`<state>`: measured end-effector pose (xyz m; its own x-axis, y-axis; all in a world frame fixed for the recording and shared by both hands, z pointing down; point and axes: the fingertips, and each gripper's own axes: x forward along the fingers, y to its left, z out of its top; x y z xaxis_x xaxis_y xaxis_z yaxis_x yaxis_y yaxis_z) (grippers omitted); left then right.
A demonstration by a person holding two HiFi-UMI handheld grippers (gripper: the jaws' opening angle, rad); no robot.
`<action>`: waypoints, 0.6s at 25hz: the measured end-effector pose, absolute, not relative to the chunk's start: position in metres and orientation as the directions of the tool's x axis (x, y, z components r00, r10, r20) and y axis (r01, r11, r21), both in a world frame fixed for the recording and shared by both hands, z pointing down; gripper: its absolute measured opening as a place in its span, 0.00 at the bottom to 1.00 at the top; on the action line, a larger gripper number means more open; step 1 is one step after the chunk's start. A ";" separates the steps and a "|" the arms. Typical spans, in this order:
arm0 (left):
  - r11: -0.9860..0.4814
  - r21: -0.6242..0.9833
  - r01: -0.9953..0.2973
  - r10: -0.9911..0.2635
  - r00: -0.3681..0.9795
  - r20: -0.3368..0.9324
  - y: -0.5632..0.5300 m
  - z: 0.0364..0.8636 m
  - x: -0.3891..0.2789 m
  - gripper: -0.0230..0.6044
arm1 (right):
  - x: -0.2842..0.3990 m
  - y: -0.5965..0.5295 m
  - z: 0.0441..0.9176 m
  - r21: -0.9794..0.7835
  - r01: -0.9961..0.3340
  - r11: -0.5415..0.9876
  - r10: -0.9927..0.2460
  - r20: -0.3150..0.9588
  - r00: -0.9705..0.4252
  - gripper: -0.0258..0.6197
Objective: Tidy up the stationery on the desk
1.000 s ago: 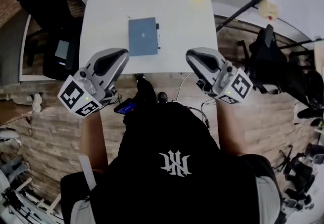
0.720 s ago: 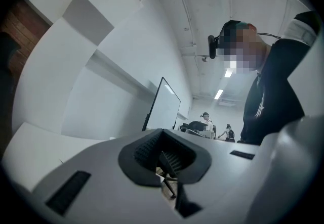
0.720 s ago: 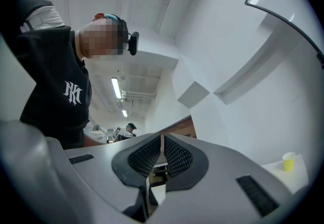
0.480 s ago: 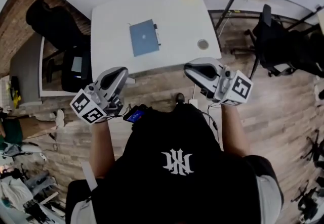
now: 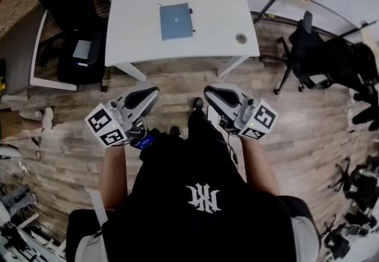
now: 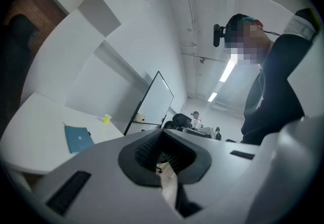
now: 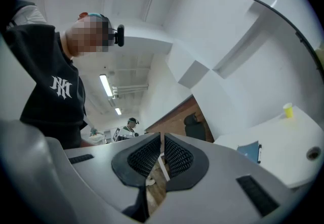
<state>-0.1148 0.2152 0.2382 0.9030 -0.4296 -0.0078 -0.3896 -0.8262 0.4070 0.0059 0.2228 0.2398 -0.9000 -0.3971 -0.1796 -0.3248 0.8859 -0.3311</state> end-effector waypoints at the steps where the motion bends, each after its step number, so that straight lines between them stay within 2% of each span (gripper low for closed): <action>1: -0.817 0.422 -0.393 -0.437 0.900 -0.006 0.225 0.245 -0.123 0.04 | -0.005 0.232 0.248 -0.348 -0.333 0.876 -0.405 -0.157 -0.901 0.12; 5: -0.814 0.394 -0.428 -0.460 0.888 0.014 0.246 0.260 -0.147 0.04 | -0.036 0.265 0.252 -0.343 -0.322 0.882 -0.381 -0.120 -0.917 0.12; 9: -0.821 0.246 -0.515 -0.492 0.857 0.152 0.249 0.276 -0.167 0.04 | -0.052 0.278 0.248 -0.324 -0.320 0.890 -0.366 -0.094 -0.926 0.11; 15: -0.815 0.262 -0.517 -0.504 0.855 0.122 0.264 0.271 -0.161 0.04 | -0.060 0.287 0.243 -0.292 -0.268 0.918 -0.297 -0.062 -0.953 0.11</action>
